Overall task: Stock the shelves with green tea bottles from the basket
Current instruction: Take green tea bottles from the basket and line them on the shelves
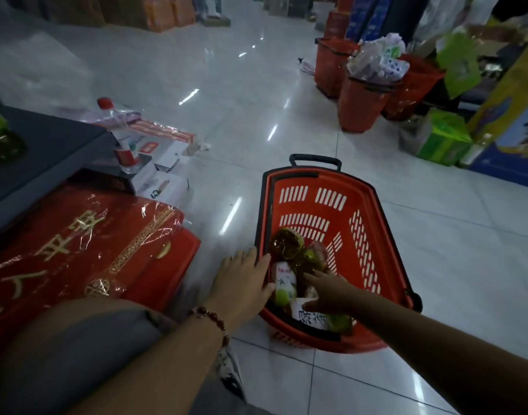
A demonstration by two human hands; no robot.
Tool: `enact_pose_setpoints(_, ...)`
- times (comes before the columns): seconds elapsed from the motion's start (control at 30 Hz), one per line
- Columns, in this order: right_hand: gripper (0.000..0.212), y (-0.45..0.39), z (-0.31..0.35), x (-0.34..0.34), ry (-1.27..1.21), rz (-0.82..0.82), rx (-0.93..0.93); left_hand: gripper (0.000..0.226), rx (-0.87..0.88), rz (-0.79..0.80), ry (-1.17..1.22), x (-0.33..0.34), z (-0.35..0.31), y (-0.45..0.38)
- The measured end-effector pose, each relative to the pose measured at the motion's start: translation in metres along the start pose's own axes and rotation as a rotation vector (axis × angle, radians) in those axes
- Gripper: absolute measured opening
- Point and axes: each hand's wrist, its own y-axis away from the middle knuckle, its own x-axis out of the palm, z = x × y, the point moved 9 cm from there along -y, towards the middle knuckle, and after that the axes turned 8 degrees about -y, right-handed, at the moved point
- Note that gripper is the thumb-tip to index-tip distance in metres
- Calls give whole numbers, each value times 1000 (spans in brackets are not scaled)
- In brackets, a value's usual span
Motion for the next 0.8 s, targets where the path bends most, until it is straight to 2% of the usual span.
enact_pose_setpoints(0.3, 87, -26, -16, 61, -15, 178, 68, 69, 66, 70, -60, 30, -2, -8)
enact_pose_setpoints(0.57, 114, -48, -22, 75, 123, 168, 68, 69, 87, 35, -36, 35, 0, -11)
enact_pose_setpoints(0.67, 108, -54, -22, 76, 84, 184, 56, 70, 92, 34, -21, 37, 2, -12)
enact_pose_setpoints(0.8, 88, -62, -26, 73, 26, 147, 33, 71, 98, 31, -10, 39, 4, -13)
